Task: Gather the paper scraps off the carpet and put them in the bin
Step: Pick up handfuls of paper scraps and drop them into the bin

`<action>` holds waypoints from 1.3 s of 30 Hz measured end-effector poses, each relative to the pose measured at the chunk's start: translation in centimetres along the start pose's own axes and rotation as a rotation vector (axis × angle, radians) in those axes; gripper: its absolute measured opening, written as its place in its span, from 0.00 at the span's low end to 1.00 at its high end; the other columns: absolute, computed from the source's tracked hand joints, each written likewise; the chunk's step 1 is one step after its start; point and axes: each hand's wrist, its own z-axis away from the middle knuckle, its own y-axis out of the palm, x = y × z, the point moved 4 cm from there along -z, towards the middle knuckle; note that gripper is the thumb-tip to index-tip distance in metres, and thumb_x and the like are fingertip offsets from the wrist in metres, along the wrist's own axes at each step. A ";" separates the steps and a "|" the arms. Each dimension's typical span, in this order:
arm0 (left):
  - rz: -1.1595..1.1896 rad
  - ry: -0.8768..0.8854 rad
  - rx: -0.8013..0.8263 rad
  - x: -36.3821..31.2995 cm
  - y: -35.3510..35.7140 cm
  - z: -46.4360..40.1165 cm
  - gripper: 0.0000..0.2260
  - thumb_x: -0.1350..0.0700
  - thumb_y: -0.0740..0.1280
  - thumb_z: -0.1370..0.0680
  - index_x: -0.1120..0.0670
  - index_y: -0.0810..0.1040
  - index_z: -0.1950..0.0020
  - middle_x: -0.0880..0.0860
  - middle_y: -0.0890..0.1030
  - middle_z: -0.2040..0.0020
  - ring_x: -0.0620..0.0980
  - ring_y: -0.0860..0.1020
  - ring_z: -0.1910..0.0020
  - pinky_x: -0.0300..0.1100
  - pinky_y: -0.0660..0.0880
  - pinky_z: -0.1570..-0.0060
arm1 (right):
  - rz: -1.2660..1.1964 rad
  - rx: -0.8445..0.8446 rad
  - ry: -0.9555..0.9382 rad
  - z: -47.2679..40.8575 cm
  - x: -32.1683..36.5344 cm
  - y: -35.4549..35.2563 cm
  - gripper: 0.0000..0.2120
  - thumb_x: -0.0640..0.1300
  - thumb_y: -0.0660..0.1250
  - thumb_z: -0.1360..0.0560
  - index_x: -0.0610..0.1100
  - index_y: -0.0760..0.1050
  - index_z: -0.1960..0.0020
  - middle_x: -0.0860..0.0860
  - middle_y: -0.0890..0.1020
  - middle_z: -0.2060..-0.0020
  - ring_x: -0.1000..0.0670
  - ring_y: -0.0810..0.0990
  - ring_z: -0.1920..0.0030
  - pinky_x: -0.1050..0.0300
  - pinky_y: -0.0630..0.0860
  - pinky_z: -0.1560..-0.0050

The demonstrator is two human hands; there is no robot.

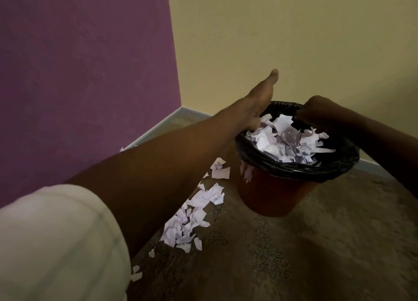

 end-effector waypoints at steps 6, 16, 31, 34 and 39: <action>0.099 0.024 -0.045 -1.2 -2.7 0.8 0.35 0.36 0.49 0.19 0.59 0.55 0.21 0.65 0.57 0.23 0.64 0.59 0.25 0.59 0.63 0.29 | 0.054 -0.131 -0.290 1.2 2.8 -0.3 0.10 0.39 0.66 0.25 0.37 0.82 0.48 0.39 0.84 0.52 0.41 0.80 0.54 0.57 0.69 0.58; -0.087 0.125 -0.387 -1.0 -18.4 10.2 0.22 0.43 0.50 0.16 0.55 0.76 0.40 0.51 0.84 0.47 0.48 0.82 0.51 0.44 0.79 0.51 | 0.037 -0.076 -0.710 7.1 12.6 2.7 0.10 0.31 0.68 0.29 0.37 0.83 0.50 0.41 0.85 0.54 0.46 0.81 0.55 0.64 0.68 0.55; -0.087 -0.098 -0.926 18.1 -43.7 26.9 0.16 0.46 0.56 0.17 0.52 0.75 0.58 0.50 0.82 0.60 0.48 0.77 0.66 0.40 0.72 0.62 | 0.062 0.230 -1.156 17.8 27.8 22.2 0.11 0.31 0.67 0.31 0.42 0.85 0.54 0.47 0.86 0.57 0.50 0.82 0.57 0.65 0.68 0.56; -0.121 -0.189 -1.039 22.6 -47.2 30.4 0.14 0.52 0.62 0.18 0.54 0.76 0.62 0.55 0.80 0.60 0.49 0.76 0.67 0.39 0.73 0.66 | 0.054 0.297 -1.196 19.3 28.2 25.9 0.11 0.30 0.67 0.33 0.40 0.85 0.56 0.46 0.86 0.59 0.51 0.82 0.59 0.67 0.66 0.58; -0.383 -0.453 -1.111 30.3 -52.1 36.5 0.08 0.56 0.72 0.30 0.59 0.82 0.68 0.62 0.85 0.58 0.59 0.83 0.62 0.51 0.82 0.55 | 0.026 0.395 -1.211 20.6 27.6 31.6 0.09 0.30 0.68 0.34 0.40 0.84 0.59 0.46 0.86 0.62 0.49 0.83 0.60 0.70 0.66 0.63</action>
